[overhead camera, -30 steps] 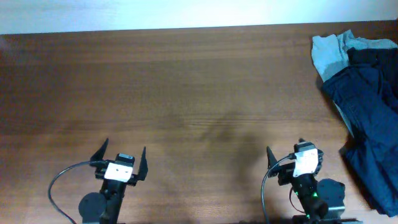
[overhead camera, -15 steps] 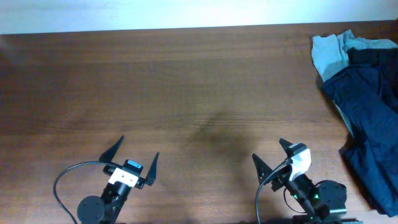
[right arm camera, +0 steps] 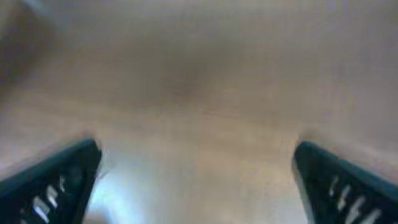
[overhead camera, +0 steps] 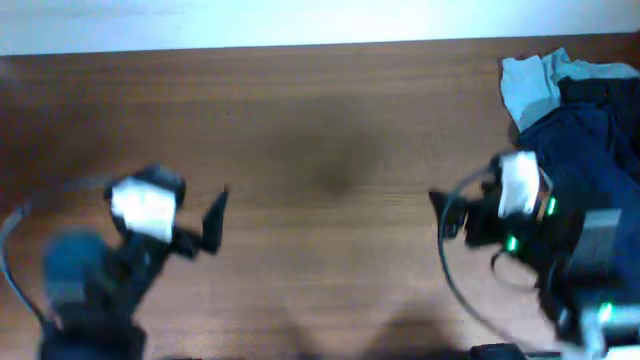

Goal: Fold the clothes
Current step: 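Reach the right gripper to the navy shorts on the clothes pile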

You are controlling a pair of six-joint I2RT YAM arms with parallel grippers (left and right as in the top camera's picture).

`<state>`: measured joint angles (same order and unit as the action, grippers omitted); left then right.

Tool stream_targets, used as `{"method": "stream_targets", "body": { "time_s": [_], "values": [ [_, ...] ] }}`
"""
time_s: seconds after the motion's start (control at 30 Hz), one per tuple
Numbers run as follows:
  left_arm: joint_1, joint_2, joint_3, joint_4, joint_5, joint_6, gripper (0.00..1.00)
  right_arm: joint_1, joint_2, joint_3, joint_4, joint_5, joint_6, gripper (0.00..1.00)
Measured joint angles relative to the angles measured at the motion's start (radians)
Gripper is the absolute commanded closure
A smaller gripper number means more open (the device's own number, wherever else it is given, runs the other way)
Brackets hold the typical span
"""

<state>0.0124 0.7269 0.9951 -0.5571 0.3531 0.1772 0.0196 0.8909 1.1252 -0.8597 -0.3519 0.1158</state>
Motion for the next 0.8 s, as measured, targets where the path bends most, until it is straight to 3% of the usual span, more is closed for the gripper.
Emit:
{"method": "stream_targets", "body": {
  "time_s": [0.07, 0.2, 0.4, 0.47, 0.63, 0.8],
  "values": [
    [0.0, 0.141, 0.144, -0.093, 0.006, 0.0, 0.01, 0.0, 0.157, 0.217, -0.079, -0.008, -0.018, 0.02],
    [0.0, 0.421, 0.433, -0.253, 0.039, -0.007, 0.01, 0.0, 0.329, 0.424, -0.211, -0.026, -0.037, 0.02],
    [0.0, 0.565, 0.458, -0.294, 0.132, -0.014, 0.0, -0.032, 0.566, 0.552, -0.319, 0.127, 0.051, 0.01],
    [0.0, 0.61, 0.458, -0.292, 0.155, -0.014, 0.01, -0.109, 0.705, 0.58, -0.335, 0.235, 0.122, 0.01],
    [0.0, 0.628, 0.458, -0.292, 0.154, -0.014, 0.01, -0.302, 1.004, 0.599, -0.204, 0.356, 0.251, 0.0],
    [0.0, 0.64, 0.458, -0.292, 0.144, -0.014, 0.01, -0.354, 1.151, 0.596, -0.042, 0.387, 0.295, 0.06]
  ]
}}
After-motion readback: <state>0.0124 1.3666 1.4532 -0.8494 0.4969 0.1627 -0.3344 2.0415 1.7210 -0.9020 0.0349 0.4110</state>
